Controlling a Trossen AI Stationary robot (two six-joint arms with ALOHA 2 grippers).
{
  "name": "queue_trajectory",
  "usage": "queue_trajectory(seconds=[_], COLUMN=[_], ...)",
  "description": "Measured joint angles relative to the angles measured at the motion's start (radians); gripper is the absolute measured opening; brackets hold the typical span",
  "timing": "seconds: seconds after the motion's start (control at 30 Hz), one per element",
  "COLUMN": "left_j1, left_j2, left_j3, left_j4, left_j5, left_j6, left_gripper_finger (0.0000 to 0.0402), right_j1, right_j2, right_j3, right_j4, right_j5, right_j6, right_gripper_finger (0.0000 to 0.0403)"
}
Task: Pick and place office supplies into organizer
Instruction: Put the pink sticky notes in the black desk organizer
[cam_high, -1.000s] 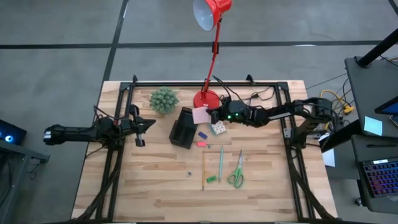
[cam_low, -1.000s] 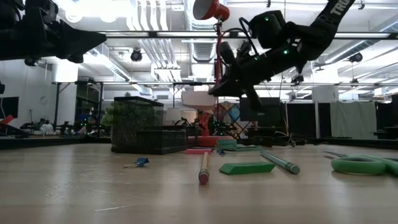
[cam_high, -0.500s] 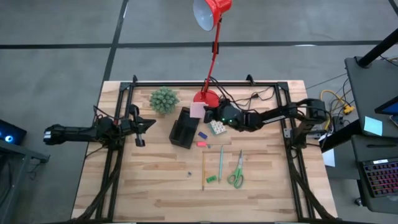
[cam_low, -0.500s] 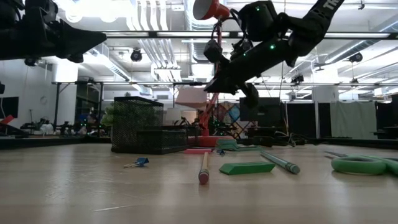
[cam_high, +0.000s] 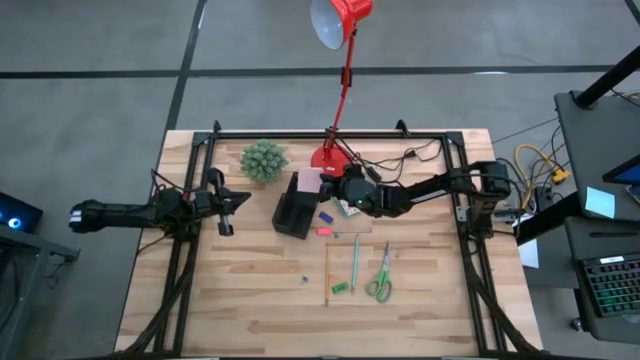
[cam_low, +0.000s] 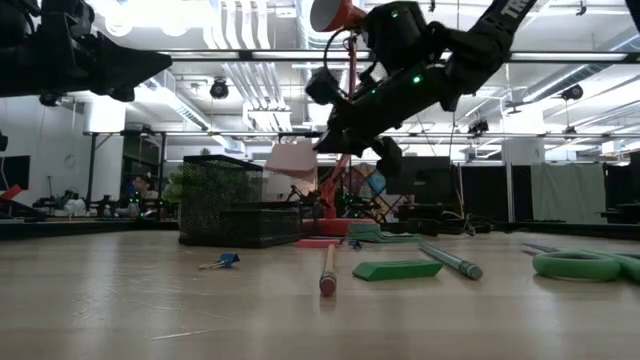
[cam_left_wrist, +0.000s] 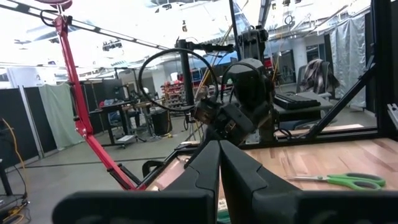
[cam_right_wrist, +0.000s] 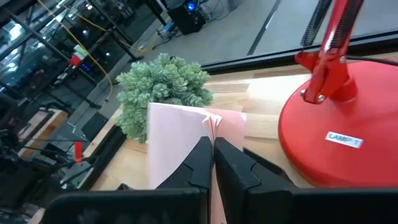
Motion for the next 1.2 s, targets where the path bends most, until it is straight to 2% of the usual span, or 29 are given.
queue_trajectory(seconds=[0.33, 0.8, 1.2], left_j1=[0.000, 0.000, 0.000], left_j2=[-0.002, 0.000, 0.000], left_j3=[0.000, 0.000, 0.000], left_j4=[0.090, 0.108, 0.105], left_j5=[0.006, 0.008, 0.008], left_j6=[0.001, 0.002, 0.002], left_gripper_finger=[0.0000, 0.0000, 0.0000], right_j1=[0.000, 0.018, 0.044], right_j2=[0.042, 0.039, 0.039], right_j3=[0.024, 0.007, 0.004], right_j4=[-0.004, -0.007, -0.008], right_j5=[0.049, 0.101, 0.100], right_j6=[-0.012, 0.186, 0.301], right_gripper_finger=[0.0008, 0.0008, 0.0008])
